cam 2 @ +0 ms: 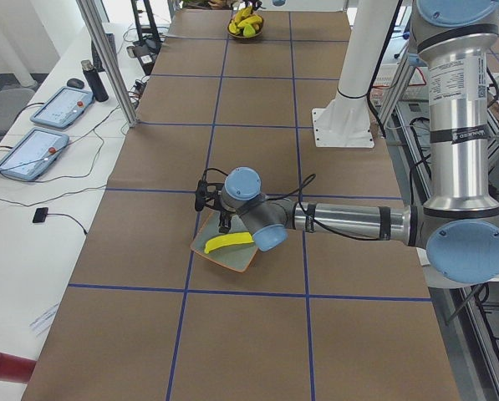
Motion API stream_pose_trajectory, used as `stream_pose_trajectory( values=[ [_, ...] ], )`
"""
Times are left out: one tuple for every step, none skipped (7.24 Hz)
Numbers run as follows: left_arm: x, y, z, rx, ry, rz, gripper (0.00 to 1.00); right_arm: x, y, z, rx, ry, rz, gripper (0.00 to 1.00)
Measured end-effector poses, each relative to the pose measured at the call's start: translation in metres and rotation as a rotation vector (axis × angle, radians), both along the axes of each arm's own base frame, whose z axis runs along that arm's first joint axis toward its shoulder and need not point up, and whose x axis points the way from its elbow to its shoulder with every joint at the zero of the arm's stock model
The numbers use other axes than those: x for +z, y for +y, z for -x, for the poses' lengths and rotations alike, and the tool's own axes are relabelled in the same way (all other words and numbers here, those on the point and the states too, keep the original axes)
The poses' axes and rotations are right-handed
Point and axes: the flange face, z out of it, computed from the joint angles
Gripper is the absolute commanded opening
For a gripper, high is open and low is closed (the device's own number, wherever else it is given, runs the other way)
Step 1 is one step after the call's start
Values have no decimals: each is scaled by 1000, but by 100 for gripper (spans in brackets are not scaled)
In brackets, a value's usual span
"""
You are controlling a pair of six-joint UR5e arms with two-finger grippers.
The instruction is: Transfer all bananas from basket to plate
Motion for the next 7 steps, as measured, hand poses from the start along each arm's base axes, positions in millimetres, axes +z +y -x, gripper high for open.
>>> stream_pose_trajectory(
  values=[
    [0,0,0,0,0,1,100,-7,-3,0,-2,-4,-13,0],
    [1,0,0,0,0,2,100,-13,-5,1,-3,-7,-24,0],
    [1,0,0,0,0,2,100,-16,-6,0,-7,-10,-31,0],
    [1,0,0,1,0,2,100,-17,-6,-2,-11,-14,-36,0],
    [1,0,0,1,1,3,100,-18,-6,-7,-8,-18,-41,0],
    [1,0,0,1,1,3,100,-22,-6,-14,2,-22,-45,0],
    [1,0,0,1,1,3,100,-27,-7,-21,14,-26,-45,0]
  ],
)
